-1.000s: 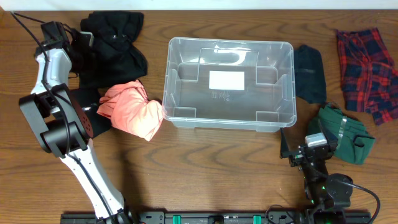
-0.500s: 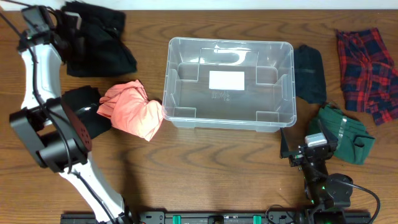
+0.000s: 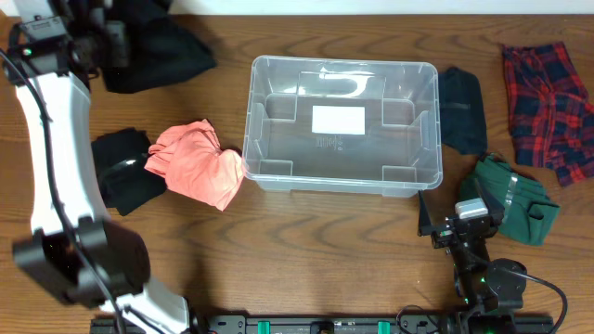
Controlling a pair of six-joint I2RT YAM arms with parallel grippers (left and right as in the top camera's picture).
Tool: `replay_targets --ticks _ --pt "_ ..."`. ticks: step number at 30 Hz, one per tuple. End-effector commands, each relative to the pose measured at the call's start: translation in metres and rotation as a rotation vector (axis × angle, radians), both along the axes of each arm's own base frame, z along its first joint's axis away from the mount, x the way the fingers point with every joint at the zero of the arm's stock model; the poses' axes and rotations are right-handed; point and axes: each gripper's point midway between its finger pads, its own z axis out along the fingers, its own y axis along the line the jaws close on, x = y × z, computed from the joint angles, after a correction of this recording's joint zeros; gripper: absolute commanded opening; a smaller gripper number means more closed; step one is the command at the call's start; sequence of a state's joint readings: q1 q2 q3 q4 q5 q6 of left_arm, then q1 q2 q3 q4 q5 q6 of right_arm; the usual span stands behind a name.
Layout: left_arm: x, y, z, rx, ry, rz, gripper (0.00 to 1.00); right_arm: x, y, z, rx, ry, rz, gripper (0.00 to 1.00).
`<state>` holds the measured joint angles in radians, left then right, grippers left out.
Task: Pack container
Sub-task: 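Close the left gripper on the black garment and lift it, then carry the black garment with the left gripper into the clear bin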
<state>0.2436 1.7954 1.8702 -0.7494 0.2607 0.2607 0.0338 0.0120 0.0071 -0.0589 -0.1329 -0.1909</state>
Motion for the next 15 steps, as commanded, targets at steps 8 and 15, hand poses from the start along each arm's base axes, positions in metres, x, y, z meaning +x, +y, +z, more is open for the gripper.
replay_targets --ticks 8,15 --pt "-0.099 -0.131 0.103 -0.196 -0.096 -0.142 0.06 0.0 0.001 0.0 0.01 0.002 0.001 0.99" --pt "-0.119 -0.188 0.06 -0.246 0.093 -0.235 0.06 0.0 0.001 0.0 0.01 0.002 0.001 0.99"
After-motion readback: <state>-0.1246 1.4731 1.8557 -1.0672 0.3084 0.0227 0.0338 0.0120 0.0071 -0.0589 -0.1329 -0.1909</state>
